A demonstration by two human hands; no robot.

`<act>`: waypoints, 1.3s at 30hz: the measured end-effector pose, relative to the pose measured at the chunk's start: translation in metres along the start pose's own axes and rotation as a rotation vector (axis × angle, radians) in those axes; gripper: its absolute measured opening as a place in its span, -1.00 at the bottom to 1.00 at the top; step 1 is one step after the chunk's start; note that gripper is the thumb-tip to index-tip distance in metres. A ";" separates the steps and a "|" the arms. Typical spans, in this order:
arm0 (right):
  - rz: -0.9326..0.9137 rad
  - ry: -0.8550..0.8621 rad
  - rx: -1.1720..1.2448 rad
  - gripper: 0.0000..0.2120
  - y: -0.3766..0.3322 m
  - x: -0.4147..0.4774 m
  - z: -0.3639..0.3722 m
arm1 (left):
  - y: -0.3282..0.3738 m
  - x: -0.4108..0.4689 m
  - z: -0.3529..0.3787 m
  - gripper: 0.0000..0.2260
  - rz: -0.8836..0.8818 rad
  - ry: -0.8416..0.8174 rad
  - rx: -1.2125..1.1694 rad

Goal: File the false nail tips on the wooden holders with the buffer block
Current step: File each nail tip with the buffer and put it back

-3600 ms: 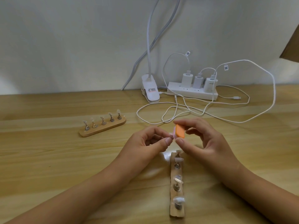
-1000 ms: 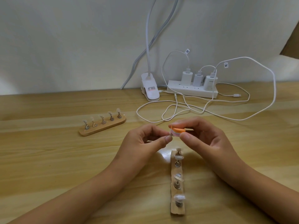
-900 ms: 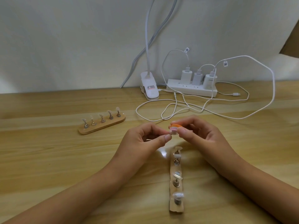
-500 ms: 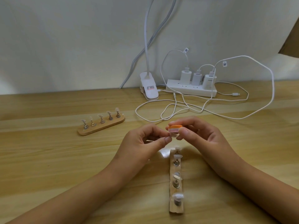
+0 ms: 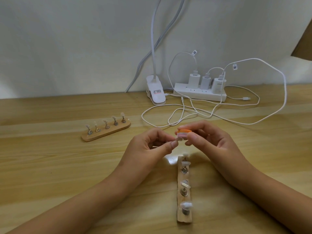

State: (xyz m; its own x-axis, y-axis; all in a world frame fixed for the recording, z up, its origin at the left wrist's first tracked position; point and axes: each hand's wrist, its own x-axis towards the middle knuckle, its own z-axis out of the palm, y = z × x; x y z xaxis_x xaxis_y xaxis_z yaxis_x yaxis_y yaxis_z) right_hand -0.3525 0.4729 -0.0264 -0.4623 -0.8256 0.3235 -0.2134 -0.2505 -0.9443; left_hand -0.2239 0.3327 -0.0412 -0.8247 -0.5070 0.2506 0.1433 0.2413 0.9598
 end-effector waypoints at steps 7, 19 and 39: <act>0.025 0.033 0.006 -0.80 0.003 0.002 -0.001 | 0.001 -0.001 0.001 -0.96 0.045 -0.003 -0.032; -0.033 -0.013 0.057 -0.80 0.002 -0.001 -0.002 | 0.002 -0.003 0.005 -0.92 0.170 0.014 -0.029; -0.041 0.007 -0.008 -0.84 0.004 0.000 0.001 | 0.002 -0.004 0.004 -0.91 0.249 0.028 0.048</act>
State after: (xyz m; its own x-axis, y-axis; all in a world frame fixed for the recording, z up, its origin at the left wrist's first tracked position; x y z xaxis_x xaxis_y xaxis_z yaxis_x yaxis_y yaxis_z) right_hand -0.3524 0.4714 -0.0299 -0.4593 -0.8111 0.3620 -0.2393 -0.2795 -0.9299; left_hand -0.2223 0.3387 -0.0409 -0.7517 -0.4493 0.4828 0.3134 0.4008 0.8609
